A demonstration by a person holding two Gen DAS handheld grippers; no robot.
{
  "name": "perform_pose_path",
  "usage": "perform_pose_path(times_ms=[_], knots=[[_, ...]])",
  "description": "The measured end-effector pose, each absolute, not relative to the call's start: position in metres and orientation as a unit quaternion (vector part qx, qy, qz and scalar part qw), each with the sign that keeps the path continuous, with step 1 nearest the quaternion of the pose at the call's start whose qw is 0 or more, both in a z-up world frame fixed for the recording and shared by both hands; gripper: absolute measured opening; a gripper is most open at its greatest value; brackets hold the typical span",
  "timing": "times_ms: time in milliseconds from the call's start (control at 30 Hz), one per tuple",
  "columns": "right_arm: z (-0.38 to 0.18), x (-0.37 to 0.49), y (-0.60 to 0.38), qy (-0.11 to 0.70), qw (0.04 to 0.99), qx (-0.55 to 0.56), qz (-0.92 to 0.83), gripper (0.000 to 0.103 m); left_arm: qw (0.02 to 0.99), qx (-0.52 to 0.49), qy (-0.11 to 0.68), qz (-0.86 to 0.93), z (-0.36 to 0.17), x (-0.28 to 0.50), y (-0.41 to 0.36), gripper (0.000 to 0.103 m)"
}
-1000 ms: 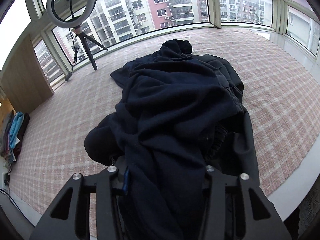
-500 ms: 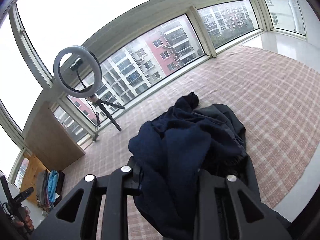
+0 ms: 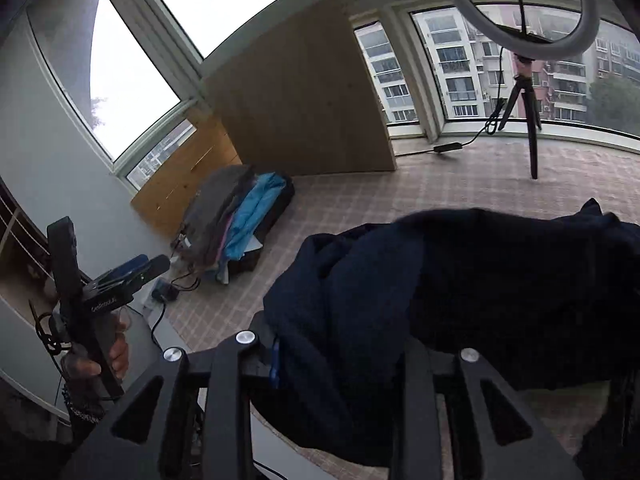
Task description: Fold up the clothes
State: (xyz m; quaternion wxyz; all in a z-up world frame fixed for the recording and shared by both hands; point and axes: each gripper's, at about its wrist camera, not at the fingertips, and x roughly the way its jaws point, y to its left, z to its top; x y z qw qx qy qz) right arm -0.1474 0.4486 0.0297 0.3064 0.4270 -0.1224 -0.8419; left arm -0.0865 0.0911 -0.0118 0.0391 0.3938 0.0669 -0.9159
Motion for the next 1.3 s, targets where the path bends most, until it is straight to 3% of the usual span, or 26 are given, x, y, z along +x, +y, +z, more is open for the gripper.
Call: perform_pose_path(times_ms=[100,167,233,333,467,600,800,900,967,1000,1033,1067,1300], knots=[[-0.001,-0.148,0.477,-0.150,0.276,0.451,-0.835,0.043,0.015,0.418,0.059,-0.906,-0.030,-0.089,0.101,0.102],[-0.022,-0.149,0.514,-0.149,0.201,0.463,-0.850,0.049,-0.009,0.439,0.053,-0.897,-0.046,-0.093,0.116,0.102],[-0.040,-0.146,0.551,-0.127,0.112,0.475,-0.864,0.049,-0.043,0.463,0.053,-0.884,-0.063,-0.096,0.138,0.102],[-0.058,-0.148,0.603,-0.166,0.065,0.482,-0.858,0.050,-0.090,0.490,0.040,-0.866,-0.084,-0.104,0.187,0.102],[-0.074,-0.154,0.633,-0.137,0.012,0.491,-0.860,0.060,-0.151,0.524,0.023,-0.838,-0.113,-0.114,0.253,0.102],[-0.094,-0.164,0.644,-0.157,0.018,0.512,-0.844,0.061,-0.188,0.543,-0.022,-0.818,-0.137,-0.130,0.319,0.102],[-0.127,-0.190,0.631,-0.186,0.053,0.544,-0.817,0.061,-0.156,0.564,-0.056,-0.809,-0.174,-0.167,0.367,0.099],[-0.139,-0.198,0.610,-0.159,0.073,0.552,-0.815,0.061,-0.157,0.558,-0.052,-0.813,-0.174,-0.171,0.362,0.075],[-0.141,-0.198,0.601,-0.137,0.083,0.544,-0.824,0.058,-0.168,0.555,-0.036,-0.814,-0.168,-0.171,0.351,0.041],[-0.139,-0.197,0.599,-0.128,0.089,0.537,-0.829,0.037,-0.178,0.552,-0.013,-0.815,-0.162,-0.171,0.339,0.034],[-0.138,-0.195,0.597,-0.118,0.094,0.529,-0.835,0.022,-0.184,0.548,0.011,-0.816,-0.156,-0.171,0.326,0.019],[-0.134,-0.193,0.598,-0.117,0.101,0.523,-0.838,0.003,-0.182,0.543,0.025,-0.819,-0.147,-0.170,0.312,0.017],[-0.059,-0.153,0.651,-0.148,0.095,0.432,-0.885,0.003,-0.089,0.470,0.044,-0.877,-0.073,-0.150,0.190,0.013]])
